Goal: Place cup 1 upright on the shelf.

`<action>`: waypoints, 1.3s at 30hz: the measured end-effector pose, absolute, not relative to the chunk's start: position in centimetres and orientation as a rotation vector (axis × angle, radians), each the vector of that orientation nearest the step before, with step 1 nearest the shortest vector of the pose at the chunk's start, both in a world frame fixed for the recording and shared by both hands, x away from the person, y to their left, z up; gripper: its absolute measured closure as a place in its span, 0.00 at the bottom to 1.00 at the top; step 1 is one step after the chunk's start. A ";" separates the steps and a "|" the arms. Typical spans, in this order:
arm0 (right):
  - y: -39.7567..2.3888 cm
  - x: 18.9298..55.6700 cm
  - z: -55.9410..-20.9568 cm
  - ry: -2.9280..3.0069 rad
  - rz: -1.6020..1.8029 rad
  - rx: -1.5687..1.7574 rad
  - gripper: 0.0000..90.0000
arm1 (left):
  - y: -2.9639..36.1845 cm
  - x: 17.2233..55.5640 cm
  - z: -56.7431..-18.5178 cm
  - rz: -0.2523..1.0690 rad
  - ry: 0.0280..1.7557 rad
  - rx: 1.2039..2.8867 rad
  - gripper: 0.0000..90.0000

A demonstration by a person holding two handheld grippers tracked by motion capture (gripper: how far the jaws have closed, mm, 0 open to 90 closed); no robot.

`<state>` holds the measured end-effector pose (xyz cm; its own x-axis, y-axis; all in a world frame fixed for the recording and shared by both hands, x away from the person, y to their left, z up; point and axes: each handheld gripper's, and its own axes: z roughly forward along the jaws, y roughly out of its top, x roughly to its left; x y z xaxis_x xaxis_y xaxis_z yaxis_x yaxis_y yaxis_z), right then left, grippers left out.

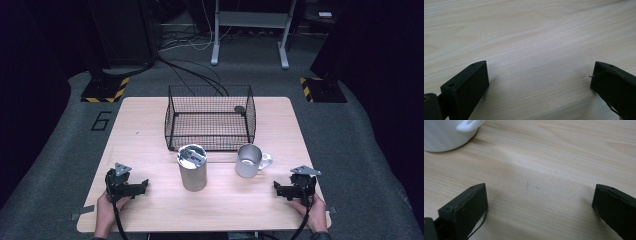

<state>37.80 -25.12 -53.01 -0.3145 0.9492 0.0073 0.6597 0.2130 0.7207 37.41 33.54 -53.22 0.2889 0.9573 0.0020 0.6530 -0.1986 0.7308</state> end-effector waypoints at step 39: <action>-25.2 37.8 -53.0 2.096 0.895 1.444 0.00 | 30.5 35.7 -49.6 0.511 1.256 1.924 0.01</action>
